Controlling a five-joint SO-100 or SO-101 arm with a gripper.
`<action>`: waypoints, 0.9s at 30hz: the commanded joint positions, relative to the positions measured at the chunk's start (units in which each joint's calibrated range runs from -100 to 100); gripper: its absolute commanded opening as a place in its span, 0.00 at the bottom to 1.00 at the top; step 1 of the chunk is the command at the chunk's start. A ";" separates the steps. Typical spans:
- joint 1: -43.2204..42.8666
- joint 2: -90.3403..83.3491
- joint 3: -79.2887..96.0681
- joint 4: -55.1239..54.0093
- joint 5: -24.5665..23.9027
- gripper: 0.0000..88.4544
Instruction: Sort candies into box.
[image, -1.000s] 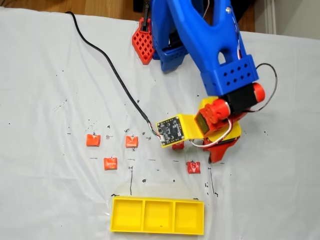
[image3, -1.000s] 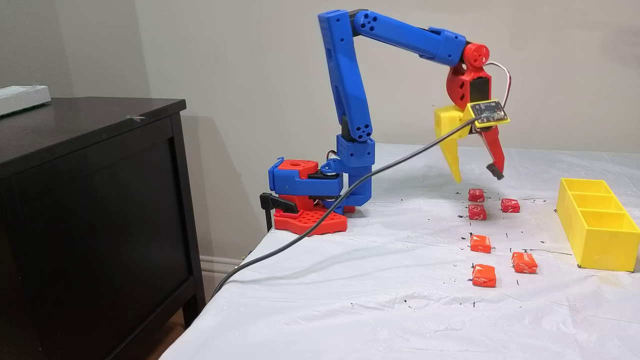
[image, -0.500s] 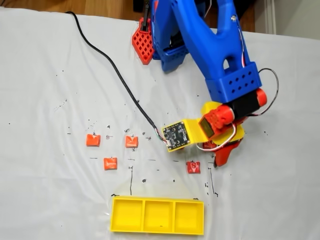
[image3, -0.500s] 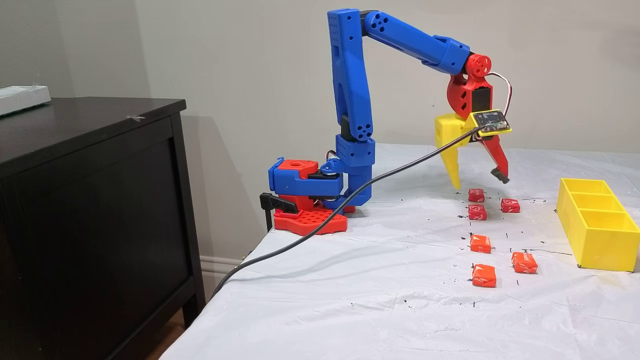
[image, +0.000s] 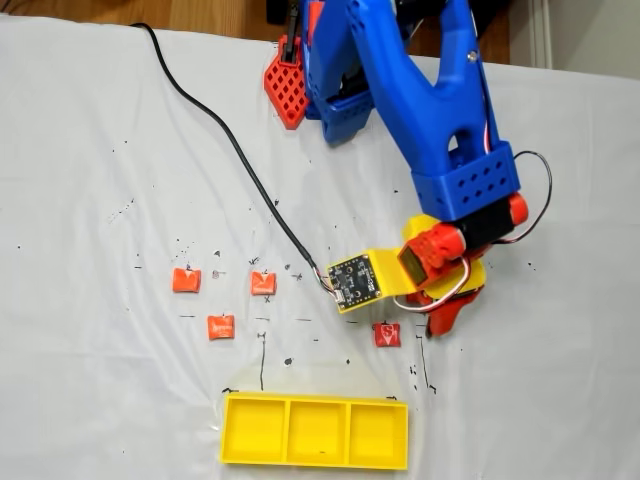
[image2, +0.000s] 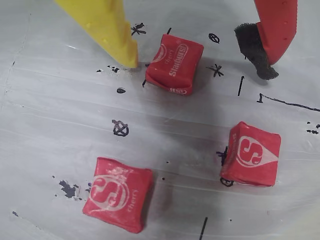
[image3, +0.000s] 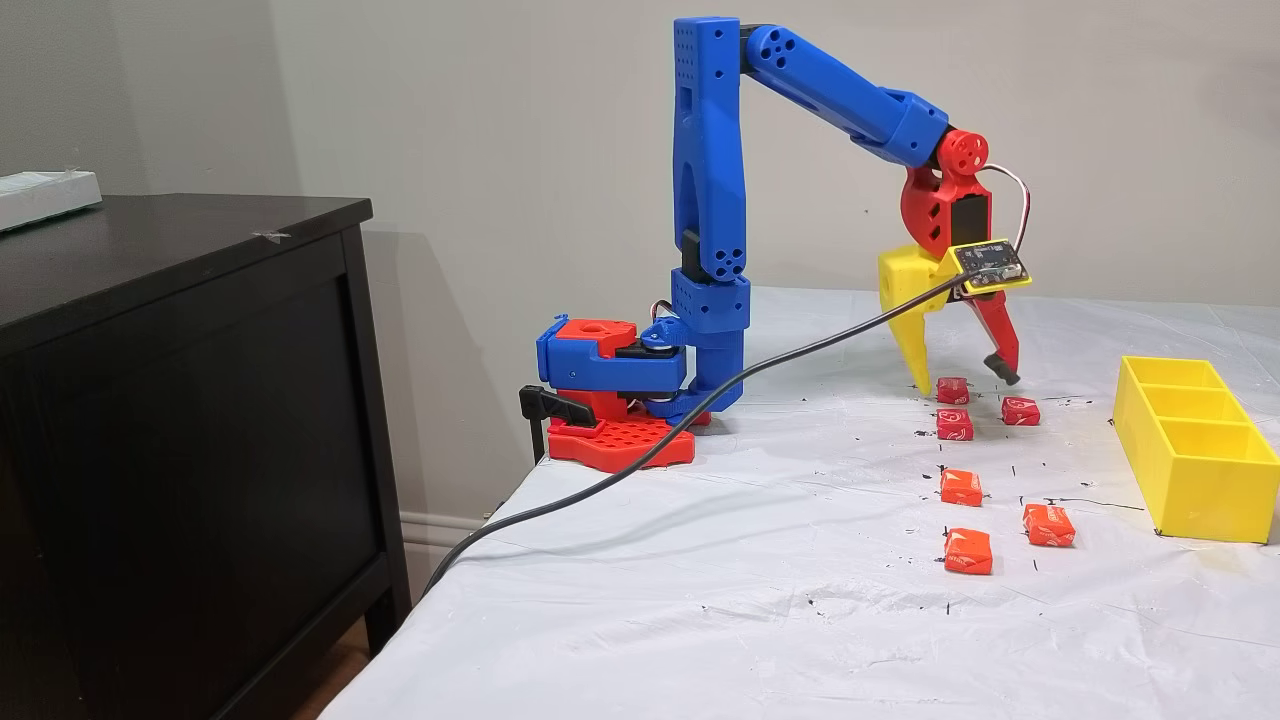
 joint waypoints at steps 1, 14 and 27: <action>-0.84 0.25 -2.09 -0.49 0.20 0.33; -1.21 4.06 -2.09 -1.55 0.59 0.10; 1.15 -6.96 -3.82 2.54 2.20 0.00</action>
